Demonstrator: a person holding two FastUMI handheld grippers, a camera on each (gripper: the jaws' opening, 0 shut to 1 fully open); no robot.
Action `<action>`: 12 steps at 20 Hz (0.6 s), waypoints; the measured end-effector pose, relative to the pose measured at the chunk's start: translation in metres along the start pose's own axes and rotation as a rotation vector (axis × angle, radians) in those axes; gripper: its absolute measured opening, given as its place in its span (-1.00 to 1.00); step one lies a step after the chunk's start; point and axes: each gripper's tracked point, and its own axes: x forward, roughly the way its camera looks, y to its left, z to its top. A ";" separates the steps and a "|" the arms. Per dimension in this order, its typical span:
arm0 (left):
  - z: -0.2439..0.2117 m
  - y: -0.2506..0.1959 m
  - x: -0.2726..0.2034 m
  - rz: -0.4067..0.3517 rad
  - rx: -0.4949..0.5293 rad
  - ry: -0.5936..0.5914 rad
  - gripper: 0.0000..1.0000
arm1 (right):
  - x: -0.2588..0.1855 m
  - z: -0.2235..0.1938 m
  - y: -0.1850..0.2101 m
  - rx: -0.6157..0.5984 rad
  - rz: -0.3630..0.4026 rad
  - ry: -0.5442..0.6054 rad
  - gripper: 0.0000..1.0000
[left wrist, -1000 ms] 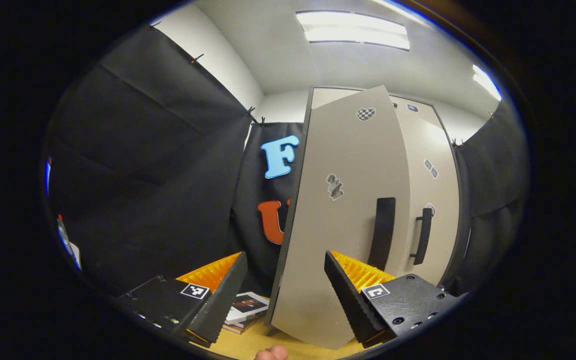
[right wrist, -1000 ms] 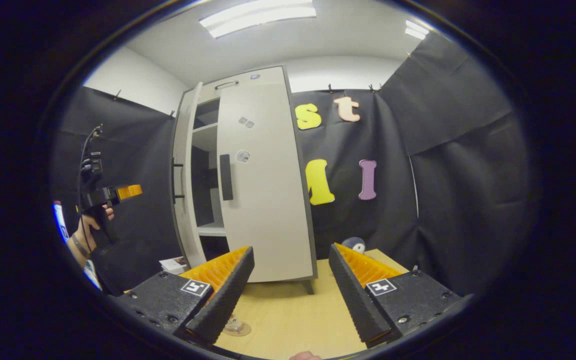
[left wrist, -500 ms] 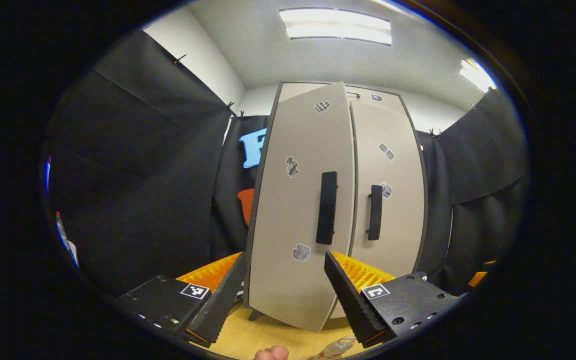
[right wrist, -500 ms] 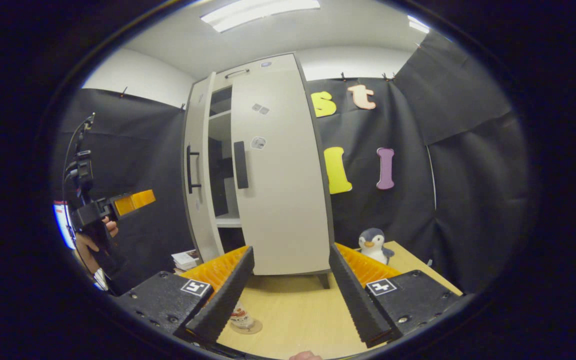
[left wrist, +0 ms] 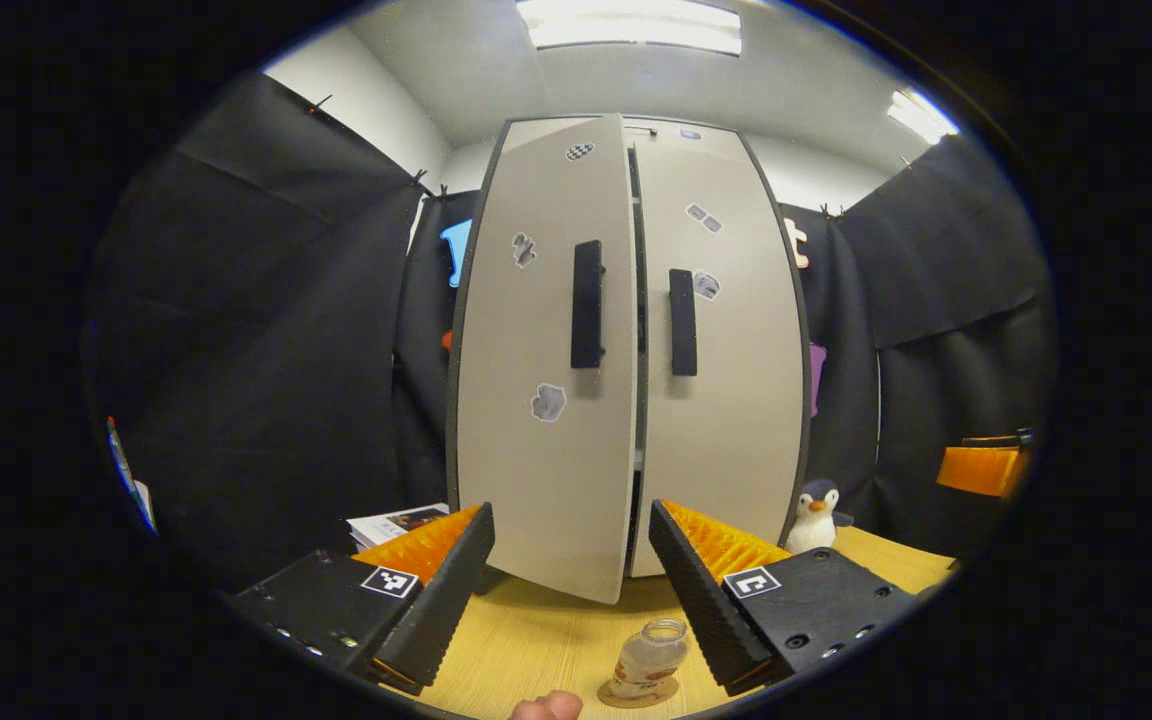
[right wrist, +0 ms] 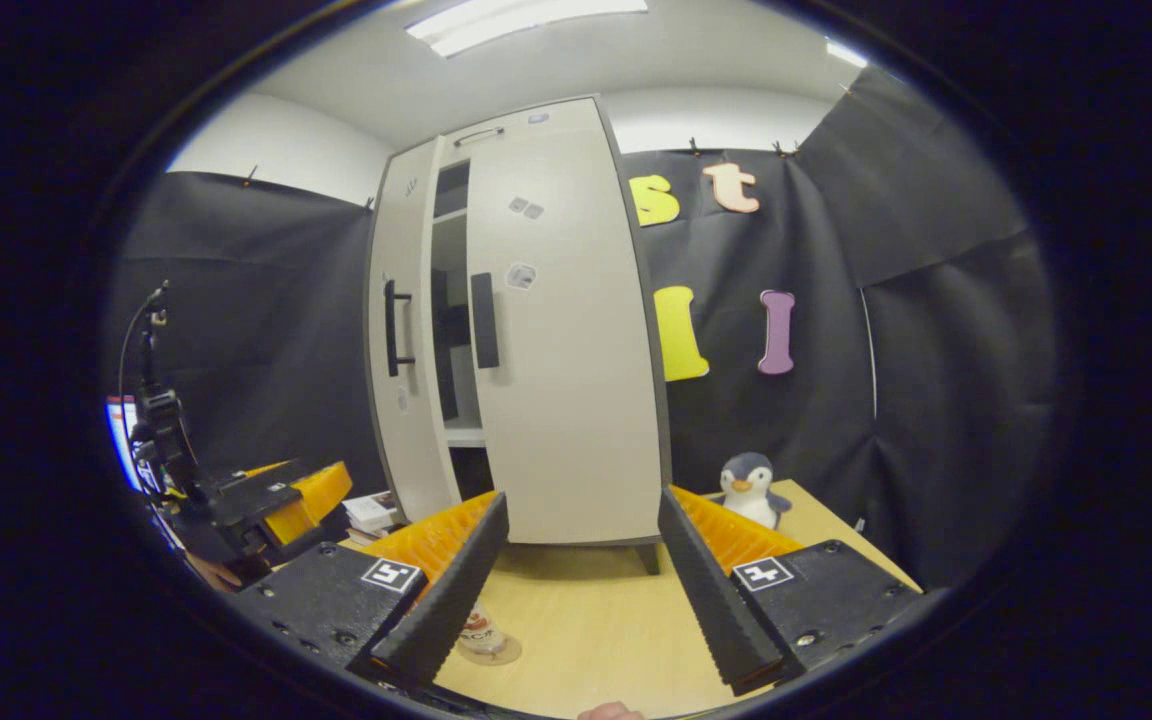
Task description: Grasp the bottle in the cabinet with the left hand and place it on the coaster, then close the right door with the right hand and the left door with the left hand.
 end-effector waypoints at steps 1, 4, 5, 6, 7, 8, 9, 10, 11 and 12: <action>-0.001 -0.002 0.004 -0.007 -0.003 0.000 0.89 | 0.000 -0.001 -0.001 0.006 -0.003 0.002 0.96; 0.002 -0.011 0.006 -0.015 0.006 -0.023 0.89 | -0.001 -0.001 -0.002 0.011 -0.016 0.006 0.96; 0.003 -0.015 0.005 -0.022 0.007 -0.029 0.89 | 0.000 0.000 -0.003 0.010 -0.017 0.008 0.96; 0.005 -0.017 0.007 -0.028 0.007 -0.034 0.89 | 0.000 0.000 -0.002 0.010 -0.016 0.008 0.96; 0.007 -0.016 0.008 -0.033 0.008 -0.038 0.89 | 0.001 0.001 -0.001 0.010 -0.015 0.007 0.96; 0.007 -0.018 0.010 -0.037 0.009 -0.040 0.89 | -0.001 0.000 -0.001 0.012 -0.015 0.004 0.97; 0.008 -0.019 0.010 -0.036 0.012 -0.040 0.89 | 0.000 0.001 0.001 0.014 -0.015 0.004 0.97; 0.008 -0.019 0.009 -0.038 0.015 -0.039 0.89 | 0.000 0.000 0.001 0.016 -0.014 0.006 0.96; 0.008 -0.020 0.008 -0.041 0.017 -0.041 0.89 | 0.000 0.000 0.002 0.016 -0.012 0.006 0.96; 0.009 -0.021 0.007 -0.042 0.017 -0.043 0.89 | 0.000 0.000 0.003 0.014 -0.010 0.006 0.96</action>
